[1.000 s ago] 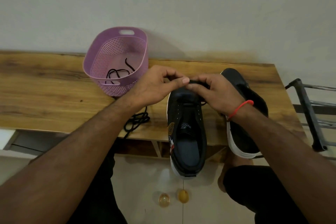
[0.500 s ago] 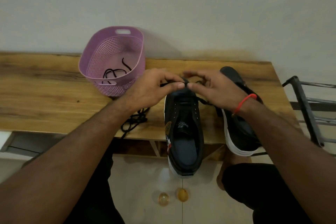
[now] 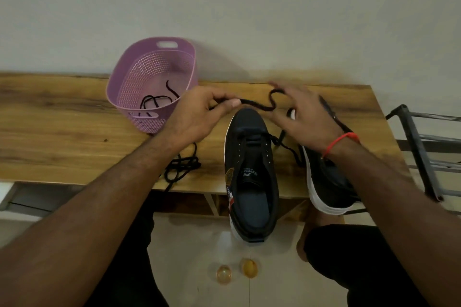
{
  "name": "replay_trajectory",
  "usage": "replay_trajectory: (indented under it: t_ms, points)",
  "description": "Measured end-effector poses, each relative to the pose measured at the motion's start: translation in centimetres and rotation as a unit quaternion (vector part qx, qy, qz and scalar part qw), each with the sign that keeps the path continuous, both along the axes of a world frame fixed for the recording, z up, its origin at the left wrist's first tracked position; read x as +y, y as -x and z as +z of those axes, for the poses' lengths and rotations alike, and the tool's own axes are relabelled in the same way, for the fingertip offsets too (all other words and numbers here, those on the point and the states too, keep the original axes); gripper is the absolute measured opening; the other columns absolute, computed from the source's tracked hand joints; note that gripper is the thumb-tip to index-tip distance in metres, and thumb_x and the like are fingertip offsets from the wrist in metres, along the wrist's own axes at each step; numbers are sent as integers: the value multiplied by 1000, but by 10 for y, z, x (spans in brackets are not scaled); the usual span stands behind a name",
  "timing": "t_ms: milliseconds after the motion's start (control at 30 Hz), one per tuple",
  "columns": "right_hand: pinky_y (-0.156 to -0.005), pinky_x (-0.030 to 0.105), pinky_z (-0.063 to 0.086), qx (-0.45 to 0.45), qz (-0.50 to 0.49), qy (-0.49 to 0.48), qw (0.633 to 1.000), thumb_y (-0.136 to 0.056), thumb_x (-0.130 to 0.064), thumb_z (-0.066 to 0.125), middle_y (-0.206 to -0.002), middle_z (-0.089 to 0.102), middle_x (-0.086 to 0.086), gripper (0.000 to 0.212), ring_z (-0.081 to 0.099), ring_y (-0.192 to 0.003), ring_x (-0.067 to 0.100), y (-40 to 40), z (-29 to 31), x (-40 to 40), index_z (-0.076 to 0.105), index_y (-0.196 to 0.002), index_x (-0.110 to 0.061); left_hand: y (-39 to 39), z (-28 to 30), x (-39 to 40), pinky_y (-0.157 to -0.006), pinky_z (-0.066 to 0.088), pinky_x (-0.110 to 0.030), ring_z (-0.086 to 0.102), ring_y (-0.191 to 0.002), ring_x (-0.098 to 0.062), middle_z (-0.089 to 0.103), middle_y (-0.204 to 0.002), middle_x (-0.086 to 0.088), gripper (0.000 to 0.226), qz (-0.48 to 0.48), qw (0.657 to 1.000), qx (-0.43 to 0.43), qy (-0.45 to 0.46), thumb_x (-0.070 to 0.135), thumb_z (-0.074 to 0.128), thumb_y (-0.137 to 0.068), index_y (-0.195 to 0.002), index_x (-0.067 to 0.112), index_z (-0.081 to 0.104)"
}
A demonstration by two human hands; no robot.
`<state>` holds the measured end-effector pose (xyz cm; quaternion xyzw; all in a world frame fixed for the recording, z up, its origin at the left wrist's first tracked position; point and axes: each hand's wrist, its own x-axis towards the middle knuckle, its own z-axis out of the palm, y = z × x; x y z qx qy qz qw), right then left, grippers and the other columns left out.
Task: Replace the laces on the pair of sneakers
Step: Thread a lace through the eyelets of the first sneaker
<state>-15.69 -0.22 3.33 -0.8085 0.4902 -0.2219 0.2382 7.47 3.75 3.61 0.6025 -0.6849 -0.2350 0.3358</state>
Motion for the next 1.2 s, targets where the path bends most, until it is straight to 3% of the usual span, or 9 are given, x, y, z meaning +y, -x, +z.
replay_trajectory:
  t_ms: [133, 300, 433, 567, 667, 733, 900, 1100, 1200]
  points:
    - [-94, 13, 41, -12, 137, 1, 990, -99, -29, 59, -110, 66, -15, 26, 55, -102, -12, -14, -2, 8, 67, -122, -22, 19, -6, 4, -84, 50, -18, 65, -93, 4, 72, -96, 19, 16, -63, 998, -17, 11, 30, 68, -96, -108, 24, 77]
    - [-56, 11, 42, -113, -74, -56, 989, -103, -35, 50, -71, 67, -6, 29, 55, -59, -1, 7, 0, -7, 72, -89, -24, 10, -7, -4, -58, 37, 1, 53, -65, 20, 64, -73, 25, 18, -19, 1000, -16, -2, 34, 62, -99, -105, 24, 76]
    - [-82, 33, 51, -163, -184, -56, 968, -102, -35, 52, -98, 70, 0, 25, 63, -91, 15, 19, 2, -14, 72, -108, -19, 4, -7, -5, -62, 39, -6, 53, -66, 23, 64, -86, 26, 22, 10, 1000, -6, -12, 23, 60, -101, -120, 22, 72]
    - [-112, 43, 37, 21, -31, -1, 999, -97, -41, 59, -144, 50, 0, 52, 43, -133, 18, 4, 1, -2, 46, -145, -27, 12, -8, -1, -58, 39, -2, 56, -60, 18, 74, -86, 15, 19, -24, 999, 21, -8, 20, 68, -96, -114, 22, 73]
    - [-86, 12, 43, 2, 112, -18, 994, -99, -31, 59, -104, 66, -20, 24, 54, -97, -16, -10, -3, 9, 66, -121, -25, 21, -9, 1, -55, 41, -3, 58, -56, 12, 74, -80, 9, 13, -37, 997, 59, -11, 19, 76, -90, -101, 17, 70]
    - [-67, 15, 43, -12, 81, -11, 997, -100, -28, 58, -77, 61, -20, 15, 57, -76, -8, -12, -6, 9, 71, -97, -22, 22, -9, 1, -56, 43, -6, 58, -57, 10, 73, -78, 10, 11, -35, 998, 54, -12, 22, 77, -88, -96, 19, 70]
    - [-61, 5, 40, -26, -82, 1, 996, -100, -29, 57, -81, 62, -10, 22, 53, -71, -3, 6, -4, -8, 73, -102, -16, 10, -10, -5, -53, 47, -11, 57, -60, 6, 71, -84, 10, 11, 26, 996, 77, -31, 19, 69, -95, -100, 26, 75]
    - [-101, 25, 39, 6, 63, -34, 997, -98, -39, 58, -130, 59, -8, 41, 48, -120, 8, -6, -5, 4, 56, -138, -26, 19, -12, -3, -57, 53, -21, 62, -62, 2, 72, -82, 7, 10, 0, 992, 112, -53, 18, 73, -92, -101, 22, 69]
    - [-77, 18, 49, -34, 51, -35, 998, -97, -33, 61, -92, 69, -15, 20, 60, -85, -3, -12, -11, 5, 71, -111, -25, 23, -11, -2, -55, 52, -18, 62, -61, 3, 70, -77, 9, 12, -6, 994, 99, -49, 20, 75, -90, -96, 26, 66]
